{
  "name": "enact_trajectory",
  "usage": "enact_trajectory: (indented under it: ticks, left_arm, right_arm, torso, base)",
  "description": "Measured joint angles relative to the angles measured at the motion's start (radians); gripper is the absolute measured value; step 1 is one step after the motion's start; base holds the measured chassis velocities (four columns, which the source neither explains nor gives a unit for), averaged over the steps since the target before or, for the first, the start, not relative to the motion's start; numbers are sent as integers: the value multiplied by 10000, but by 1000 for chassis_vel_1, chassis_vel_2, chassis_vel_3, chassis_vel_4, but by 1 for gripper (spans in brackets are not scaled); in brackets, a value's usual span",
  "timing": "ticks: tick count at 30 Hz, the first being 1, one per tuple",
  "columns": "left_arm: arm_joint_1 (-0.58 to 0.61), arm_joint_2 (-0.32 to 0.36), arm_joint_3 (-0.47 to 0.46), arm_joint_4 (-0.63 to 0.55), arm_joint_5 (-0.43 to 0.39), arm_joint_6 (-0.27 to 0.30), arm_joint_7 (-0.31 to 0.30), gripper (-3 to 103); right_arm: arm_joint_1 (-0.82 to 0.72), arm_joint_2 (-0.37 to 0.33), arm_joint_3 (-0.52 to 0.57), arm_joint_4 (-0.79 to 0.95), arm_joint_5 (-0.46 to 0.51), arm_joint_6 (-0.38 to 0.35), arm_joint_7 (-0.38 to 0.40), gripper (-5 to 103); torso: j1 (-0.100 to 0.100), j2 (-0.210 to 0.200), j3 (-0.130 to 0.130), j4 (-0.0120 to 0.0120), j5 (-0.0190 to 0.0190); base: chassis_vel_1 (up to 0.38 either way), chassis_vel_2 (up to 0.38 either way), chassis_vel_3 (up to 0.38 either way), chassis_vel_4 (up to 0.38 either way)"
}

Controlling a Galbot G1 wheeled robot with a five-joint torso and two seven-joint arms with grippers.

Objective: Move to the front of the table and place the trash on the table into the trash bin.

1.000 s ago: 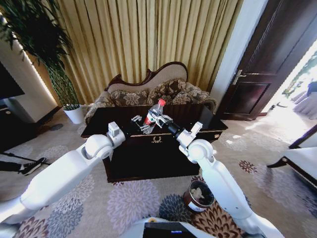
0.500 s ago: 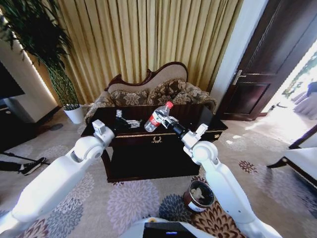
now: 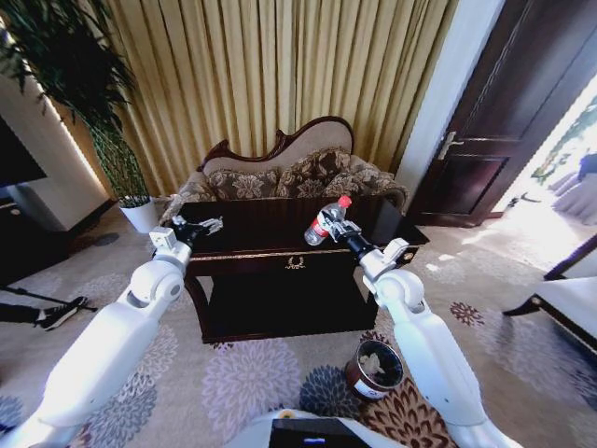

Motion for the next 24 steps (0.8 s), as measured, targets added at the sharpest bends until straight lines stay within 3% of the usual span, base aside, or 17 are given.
enact_trajectory:
  ticks: [4, 10, 24]
  left_arm:
    - [232, -138, -452, 101, 29, 165, -187, 100]
    - [900, 87, -1298, 224, 54, -6, 686, 100]
    - [1220, 128, -1563, 273, 26, -46, 880, 100]
  right_arm:
    - [-7, 151, 76, -180, -577, 3, 1, 26]
    - [-36, 366, 144, -477, -1569, 11, 1, 26]
    - [164, 145, 334, -856, -1920, 32, 3, 26]
  torso:
    - [0, 0, 0, 1, 0]
    - [-1, 0, 0, 2, 1]
    - [-1, 0, 0, -2, 1]
  base:
    - [0, 0, 0, 0]
    - [0, 0, 0, 0]
    - [0, 0, 0, 0]
